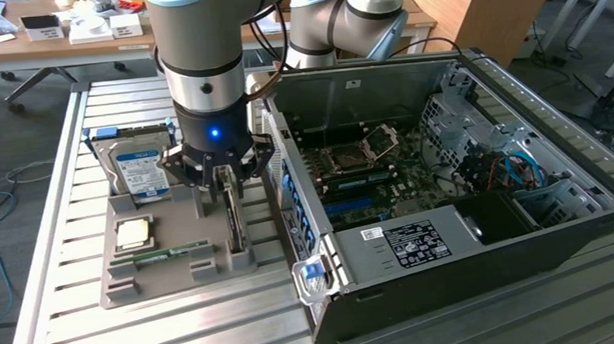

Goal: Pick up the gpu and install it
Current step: 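Pick up the gpu and move the gpu toward the slot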

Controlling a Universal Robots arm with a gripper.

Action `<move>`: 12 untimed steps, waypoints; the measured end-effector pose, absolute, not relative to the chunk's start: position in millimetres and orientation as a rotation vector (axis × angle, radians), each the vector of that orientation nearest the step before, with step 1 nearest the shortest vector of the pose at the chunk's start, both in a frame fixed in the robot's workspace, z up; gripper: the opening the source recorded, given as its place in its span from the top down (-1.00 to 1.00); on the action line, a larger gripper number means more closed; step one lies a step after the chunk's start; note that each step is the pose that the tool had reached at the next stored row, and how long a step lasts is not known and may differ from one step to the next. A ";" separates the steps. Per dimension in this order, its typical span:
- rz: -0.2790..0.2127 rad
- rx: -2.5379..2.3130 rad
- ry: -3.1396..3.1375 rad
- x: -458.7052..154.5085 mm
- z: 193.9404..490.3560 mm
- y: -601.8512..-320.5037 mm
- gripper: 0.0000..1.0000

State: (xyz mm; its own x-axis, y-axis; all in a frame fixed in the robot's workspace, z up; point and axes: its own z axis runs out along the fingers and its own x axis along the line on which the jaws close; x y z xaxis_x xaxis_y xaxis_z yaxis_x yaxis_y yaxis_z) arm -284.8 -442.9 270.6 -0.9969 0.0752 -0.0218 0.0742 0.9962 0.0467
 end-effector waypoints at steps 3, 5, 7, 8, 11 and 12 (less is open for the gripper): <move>0.072 0.117 3.115 -284.7 270.0 -442.9 0.14; 0.072 0.117 3.115 -284.7 268.8 -442.9 0.14; 0.072 0.117 3.115 -284.7 266.7 -442.9 0.14; 0.072 0.117 3.115 -284.7 265.6 -442.9 0.14; 0.072 0.117 3.115 -284.7 261.9 -442.9 0.14; 0.072 0.117 3.115 -284.8 260.6 -442.9 0.14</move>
